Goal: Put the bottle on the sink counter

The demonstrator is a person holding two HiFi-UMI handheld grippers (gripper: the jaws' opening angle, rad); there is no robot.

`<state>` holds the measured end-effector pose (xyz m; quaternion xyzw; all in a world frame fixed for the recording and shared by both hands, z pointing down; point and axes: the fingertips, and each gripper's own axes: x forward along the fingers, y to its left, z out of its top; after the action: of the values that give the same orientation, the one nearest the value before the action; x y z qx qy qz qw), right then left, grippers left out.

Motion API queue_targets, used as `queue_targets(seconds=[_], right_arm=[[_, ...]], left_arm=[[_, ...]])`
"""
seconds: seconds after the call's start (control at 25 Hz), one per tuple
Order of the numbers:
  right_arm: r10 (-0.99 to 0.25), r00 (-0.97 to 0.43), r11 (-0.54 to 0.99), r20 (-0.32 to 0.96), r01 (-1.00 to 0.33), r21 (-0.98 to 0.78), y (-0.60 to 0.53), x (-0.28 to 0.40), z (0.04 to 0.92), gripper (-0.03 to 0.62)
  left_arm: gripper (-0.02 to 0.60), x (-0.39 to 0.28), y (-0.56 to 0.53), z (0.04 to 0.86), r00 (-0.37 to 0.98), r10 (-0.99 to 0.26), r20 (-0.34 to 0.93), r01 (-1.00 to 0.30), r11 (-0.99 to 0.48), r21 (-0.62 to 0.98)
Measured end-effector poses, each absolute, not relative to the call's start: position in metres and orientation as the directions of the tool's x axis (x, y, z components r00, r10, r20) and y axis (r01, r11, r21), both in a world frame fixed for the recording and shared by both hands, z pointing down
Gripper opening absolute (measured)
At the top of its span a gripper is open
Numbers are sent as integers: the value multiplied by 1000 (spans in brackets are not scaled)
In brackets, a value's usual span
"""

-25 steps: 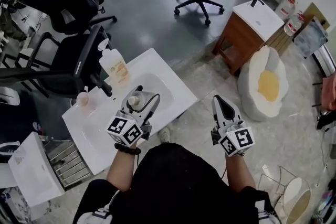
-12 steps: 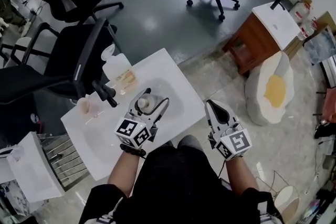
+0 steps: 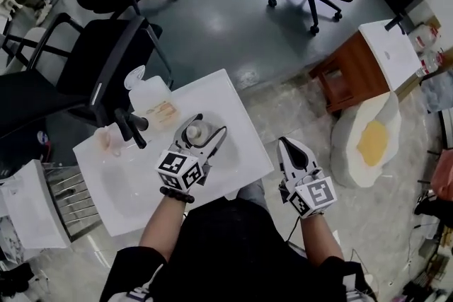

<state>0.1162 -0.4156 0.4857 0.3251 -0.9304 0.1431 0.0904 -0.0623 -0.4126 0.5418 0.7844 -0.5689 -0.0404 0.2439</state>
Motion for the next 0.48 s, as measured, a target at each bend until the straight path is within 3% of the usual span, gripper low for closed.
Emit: queue_targets(seconds=[0.48], right_arm=[[-411, -843, 814, 346, -510, -277, -477, 118, 520, 32]], left_arm=[[354, -87, -477, 587, 161, -932, 323, -928, -32, 372]])
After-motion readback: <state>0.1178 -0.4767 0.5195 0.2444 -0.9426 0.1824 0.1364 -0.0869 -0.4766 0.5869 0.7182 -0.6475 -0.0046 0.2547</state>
